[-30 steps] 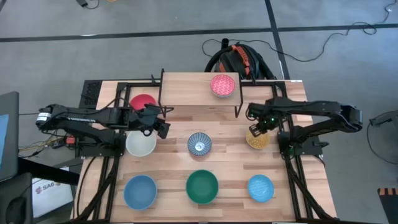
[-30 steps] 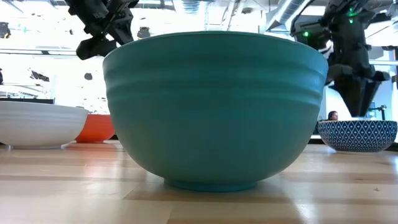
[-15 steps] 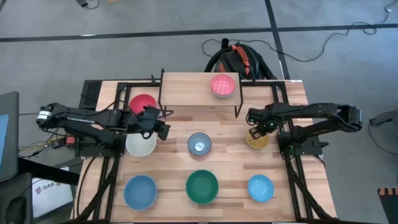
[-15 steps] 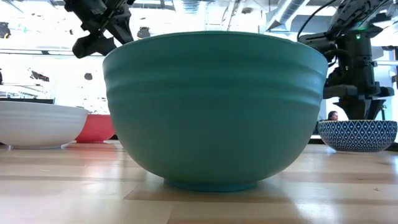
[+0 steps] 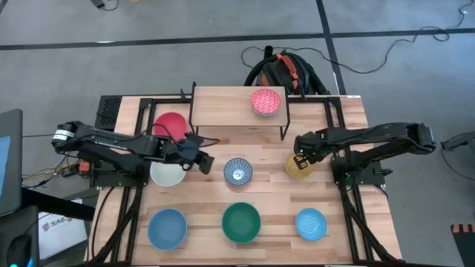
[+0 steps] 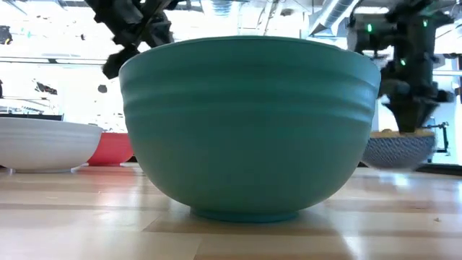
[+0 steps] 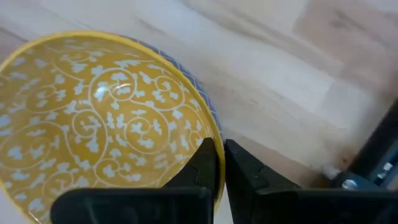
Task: Place and stack bowls onto a shelf
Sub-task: Stack the yellow patterned bowl on top of the red patterned bowl
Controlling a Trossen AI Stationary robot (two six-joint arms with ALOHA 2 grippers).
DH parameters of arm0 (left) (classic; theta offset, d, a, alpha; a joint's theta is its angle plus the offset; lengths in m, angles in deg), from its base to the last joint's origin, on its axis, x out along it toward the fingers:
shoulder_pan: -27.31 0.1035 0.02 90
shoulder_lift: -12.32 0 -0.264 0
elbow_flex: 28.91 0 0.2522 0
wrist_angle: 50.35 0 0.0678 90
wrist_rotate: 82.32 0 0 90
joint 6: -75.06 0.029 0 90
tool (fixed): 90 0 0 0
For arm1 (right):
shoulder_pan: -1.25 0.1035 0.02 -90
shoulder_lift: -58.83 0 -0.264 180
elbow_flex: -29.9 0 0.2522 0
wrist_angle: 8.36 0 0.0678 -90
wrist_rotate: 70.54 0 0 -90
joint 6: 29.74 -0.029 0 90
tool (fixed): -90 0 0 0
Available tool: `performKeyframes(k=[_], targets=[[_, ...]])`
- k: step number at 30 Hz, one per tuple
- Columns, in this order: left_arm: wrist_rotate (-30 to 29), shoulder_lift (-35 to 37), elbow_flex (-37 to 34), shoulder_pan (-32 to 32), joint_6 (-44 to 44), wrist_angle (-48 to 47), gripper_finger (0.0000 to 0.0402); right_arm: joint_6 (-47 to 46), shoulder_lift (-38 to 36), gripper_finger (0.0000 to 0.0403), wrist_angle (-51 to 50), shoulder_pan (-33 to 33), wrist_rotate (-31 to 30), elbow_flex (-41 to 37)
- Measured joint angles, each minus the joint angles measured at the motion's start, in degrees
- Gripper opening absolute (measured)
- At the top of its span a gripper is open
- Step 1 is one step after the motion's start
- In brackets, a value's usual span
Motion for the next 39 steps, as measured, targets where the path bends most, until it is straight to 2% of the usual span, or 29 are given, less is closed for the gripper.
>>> performKeyframes(k=[4,8,17,23,28,39], targets=[[2.01,-3.86,0.05,0.81,1.66,9.73,0.0162,-3.78,1.21,0.0039,0.63,3.94,-4.08,4.82],[2.84,-9.13,4.77,2.51,5.15,12.70,0.0162,-6.04,4.82,0.0039,0.34,6.96,-8.03,9.89],[5.90,-24.38,25.66,5.77,17.53,2.14,0.0162,-7.06,16.23,0.0039,-2.92,10.97,-13.36,23.18],[10.83,-31.60,35.16,6.32,22.33,-1.75,0.0162,-5.11,18.78,0.0040,-6.16,13.86,-15.27,31.09],[13.19,-33.20,37.44,6.30,23.34,-1.13,0.0162,-4.24,18.01,0.0041,-7.23,15.53,-16.68,33.58],[13.13,-33.02,37.46,6.27,21.12,1.13,0.0155,-0.65,17.22,0.0042,-8.05,15.64,-17.46,38.40]])
